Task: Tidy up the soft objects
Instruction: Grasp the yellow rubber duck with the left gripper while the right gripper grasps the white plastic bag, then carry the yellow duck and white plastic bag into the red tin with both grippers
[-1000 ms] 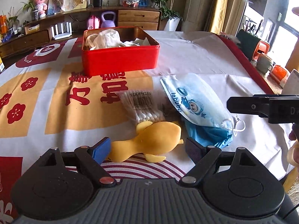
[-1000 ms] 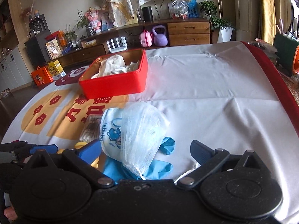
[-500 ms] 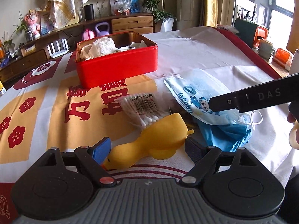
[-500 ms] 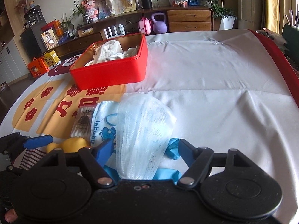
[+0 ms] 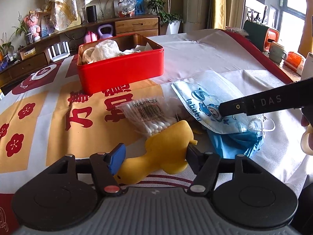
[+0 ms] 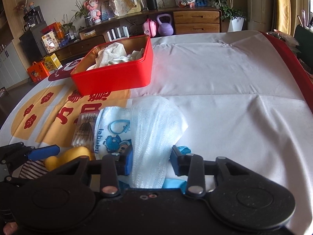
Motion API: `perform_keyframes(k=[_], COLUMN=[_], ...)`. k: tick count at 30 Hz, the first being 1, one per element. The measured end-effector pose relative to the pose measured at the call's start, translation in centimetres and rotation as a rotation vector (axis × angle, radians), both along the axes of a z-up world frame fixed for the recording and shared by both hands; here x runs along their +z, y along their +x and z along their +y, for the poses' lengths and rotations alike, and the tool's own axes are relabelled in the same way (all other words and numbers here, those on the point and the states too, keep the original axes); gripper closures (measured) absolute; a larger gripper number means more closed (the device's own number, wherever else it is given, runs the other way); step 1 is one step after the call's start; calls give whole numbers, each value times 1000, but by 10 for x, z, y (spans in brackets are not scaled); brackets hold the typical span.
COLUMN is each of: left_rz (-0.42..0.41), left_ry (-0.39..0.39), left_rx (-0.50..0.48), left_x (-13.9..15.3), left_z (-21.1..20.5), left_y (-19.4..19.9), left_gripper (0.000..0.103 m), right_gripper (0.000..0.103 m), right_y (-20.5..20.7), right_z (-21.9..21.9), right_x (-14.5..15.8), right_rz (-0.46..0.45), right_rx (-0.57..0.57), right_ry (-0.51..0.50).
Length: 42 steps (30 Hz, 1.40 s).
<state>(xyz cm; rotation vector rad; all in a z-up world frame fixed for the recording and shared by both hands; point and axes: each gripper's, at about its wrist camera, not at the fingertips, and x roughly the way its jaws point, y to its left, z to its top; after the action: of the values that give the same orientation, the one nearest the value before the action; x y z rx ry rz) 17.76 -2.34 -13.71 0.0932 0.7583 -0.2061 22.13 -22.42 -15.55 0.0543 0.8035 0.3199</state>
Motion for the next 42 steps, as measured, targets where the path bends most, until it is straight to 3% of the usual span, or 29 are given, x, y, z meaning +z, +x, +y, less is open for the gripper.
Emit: perform_keyframes(k=[3,4,7,10,25,42], left_rz=[-9,-11,-13,-14,14,5], left_ry=[15,13,23,43,-50,-173], left_rx=[-10,-23,-49,-50,22,94], left_x=[2,3,6,7,33,84], left_z=[-3,-4,-9,-12,-1,17], left_y=[-3,-4,-6,-7,-17,-19], left_gripper=[48,60,70,72,72,72], right_gripper=[74,75,78,80,82,82], right_y=[-3,-4,-8,-13,-44,-63], right_z=[-3,-4,-8,-12,-14,6], right_x=[5,6,11,15,48,92], right_rz=[-13,-18,-28,-40,-83,-115], right_rx=[-10,-13,-27,-33,10,106], right_ry=[4,4,6,7,4,27])
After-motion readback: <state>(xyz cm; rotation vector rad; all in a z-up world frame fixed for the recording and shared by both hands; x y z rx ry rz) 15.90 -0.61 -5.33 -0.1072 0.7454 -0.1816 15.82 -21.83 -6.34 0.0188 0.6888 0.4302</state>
